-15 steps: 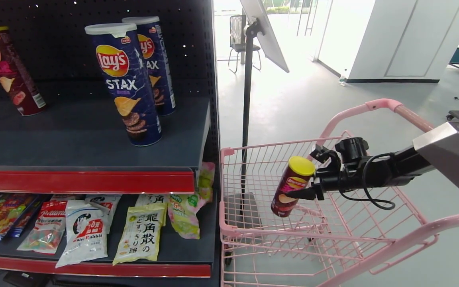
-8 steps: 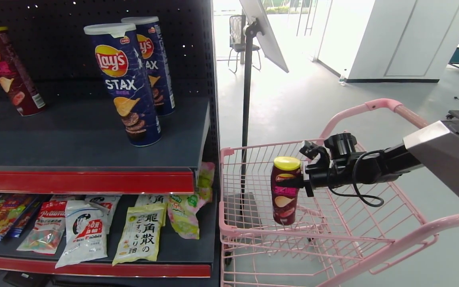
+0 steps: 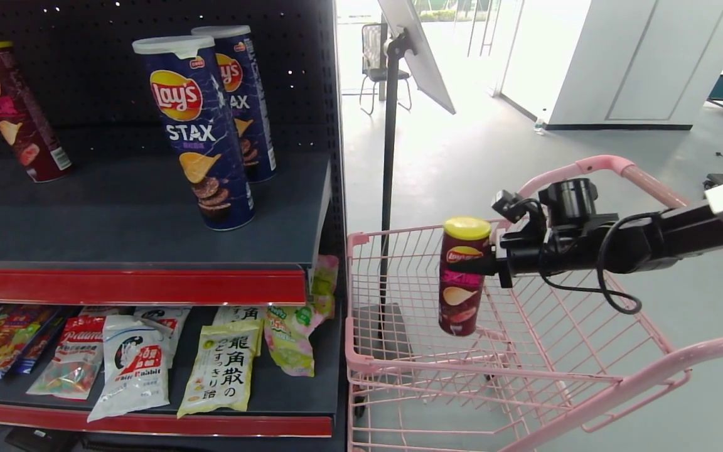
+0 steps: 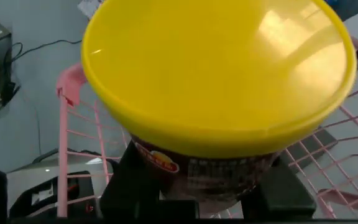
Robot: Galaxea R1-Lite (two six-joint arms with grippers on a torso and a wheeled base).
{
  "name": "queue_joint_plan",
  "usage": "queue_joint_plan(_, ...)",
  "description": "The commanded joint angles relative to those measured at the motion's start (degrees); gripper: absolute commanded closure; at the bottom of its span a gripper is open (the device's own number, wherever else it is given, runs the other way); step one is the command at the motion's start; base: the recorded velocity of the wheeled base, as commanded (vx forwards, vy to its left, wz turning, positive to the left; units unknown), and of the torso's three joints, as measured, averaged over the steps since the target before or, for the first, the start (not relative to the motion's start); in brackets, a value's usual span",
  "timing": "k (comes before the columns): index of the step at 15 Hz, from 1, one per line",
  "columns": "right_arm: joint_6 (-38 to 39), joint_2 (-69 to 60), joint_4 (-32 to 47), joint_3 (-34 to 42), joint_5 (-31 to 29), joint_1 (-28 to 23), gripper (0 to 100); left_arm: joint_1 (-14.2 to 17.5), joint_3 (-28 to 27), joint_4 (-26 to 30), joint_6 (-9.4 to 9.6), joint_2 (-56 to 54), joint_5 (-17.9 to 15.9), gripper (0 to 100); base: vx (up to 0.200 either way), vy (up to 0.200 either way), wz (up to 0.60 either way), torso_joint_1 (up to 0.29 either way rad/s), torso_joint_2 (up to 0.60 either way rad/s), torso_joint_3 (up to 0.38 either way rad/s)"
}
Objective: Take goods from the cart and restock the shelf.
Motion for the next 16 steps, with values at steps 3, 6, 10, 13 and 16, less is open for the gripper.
queue_joint_plan(3,0.85,-23.15,-0.49,7.1,-0.92,-0.4,100,-0.02,0.01,0.0,-0.02,0.06,0.02,0,0.0,0.0,0.0,0.0,0.0,0.0)
queue_joint_plan(6,0.41,-34.32,-0.76,15.71,-1.01,1.54,100,-0.02,0.01,0.0,-0.02,0.06,0.02,0,0.0,0.0,0.0,0.0,0.0,0.0)
queue_joint_plan(10,0.14,-43.81,-3.66,26.17,-1.97,10.68,100,-0.02,-0.08,0.0,-0.02,0.06,0.02,0,0.0,0.0,0.0,0.0,0.0,0.0)
queue_joint_plan(13,0.58,-43.72,-3.57,25.65,-8.92,22.45,100,-0.02,0.01,0.0,-0.02,0.06,0.11,0,0.0,0.0,0.0,0.0,0.0,0.0)
queue_joint_plan(16,0.32,-43.02,-3.48,26.0,-13.14,25.97,100,-0.02,0.01,0.0,-0.02,0.06,0.02,0,0.0,0.0,0.0,0.0,0.0,0.0)
